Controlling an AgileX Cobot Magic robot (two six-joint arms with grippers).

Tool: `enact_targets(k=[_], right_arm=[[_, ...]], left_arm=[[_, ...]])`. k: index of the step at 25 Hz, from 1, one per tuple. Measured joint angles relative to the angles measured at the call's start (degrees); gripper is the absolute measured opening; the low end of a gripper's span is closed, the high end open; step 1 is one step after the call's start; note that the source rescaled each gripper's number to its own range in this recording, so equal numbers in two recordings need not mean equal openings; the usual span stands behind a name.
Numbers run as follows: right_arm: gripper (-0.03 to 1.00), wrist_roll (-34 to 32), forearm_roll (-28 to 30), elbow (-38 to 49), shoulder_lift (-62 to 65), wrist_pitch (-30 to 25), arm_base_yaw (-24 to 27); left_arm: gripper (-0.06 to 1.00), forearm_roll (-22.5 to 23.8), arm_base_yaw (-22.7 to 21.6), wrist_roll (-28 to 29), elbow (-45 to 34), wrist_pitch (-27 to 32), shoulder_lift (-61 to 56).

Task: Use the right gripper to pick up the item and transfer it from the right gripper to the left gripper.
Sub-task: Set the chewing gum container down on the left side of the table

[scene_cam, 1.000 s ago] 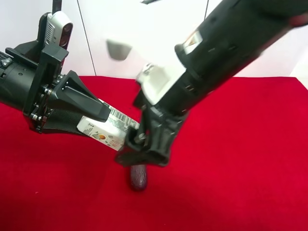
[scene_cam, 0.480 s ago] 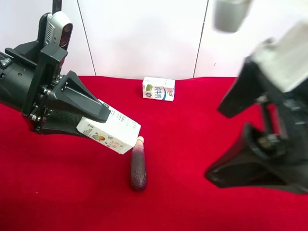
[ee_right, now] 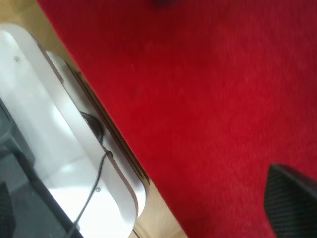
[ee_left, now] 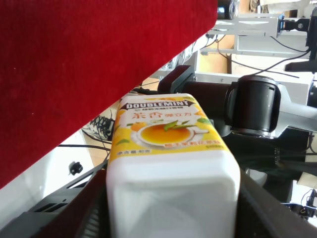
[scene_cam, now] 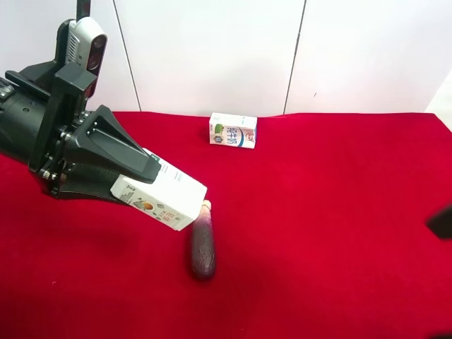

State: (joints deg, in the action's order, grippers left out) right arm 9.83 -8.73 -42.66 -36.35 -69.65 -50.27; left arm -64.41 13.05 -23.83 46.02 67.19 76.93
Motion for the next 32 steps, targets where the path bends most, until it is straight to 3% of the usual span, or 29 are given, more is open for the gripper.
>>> enact_targets(k=[8,24,27,32], right_arm=[[0.99,-1.1,1.3,13.7,20.1,6.2,-0.2],[0.99,-2.2,2.8,14.6,25.0,8.3,0.2],[0.99,-2.2,2.8,14.6,25.6,8.3,4.3],[0.99,-2.2,2.8,14.6,31.2,8.3,17.4]], left_arm=[[0.01,-0.1,0.0,0.0,0.0,0.0,0.0],[0.01,-0.2,0.0,0.0,0.0,0.1,0.0],[0.01,-0.2,0.0,0.0,0.0,0.1,0.0],[0.01,-0.2,0.0,0.0,0.0,0.1,0.0]])
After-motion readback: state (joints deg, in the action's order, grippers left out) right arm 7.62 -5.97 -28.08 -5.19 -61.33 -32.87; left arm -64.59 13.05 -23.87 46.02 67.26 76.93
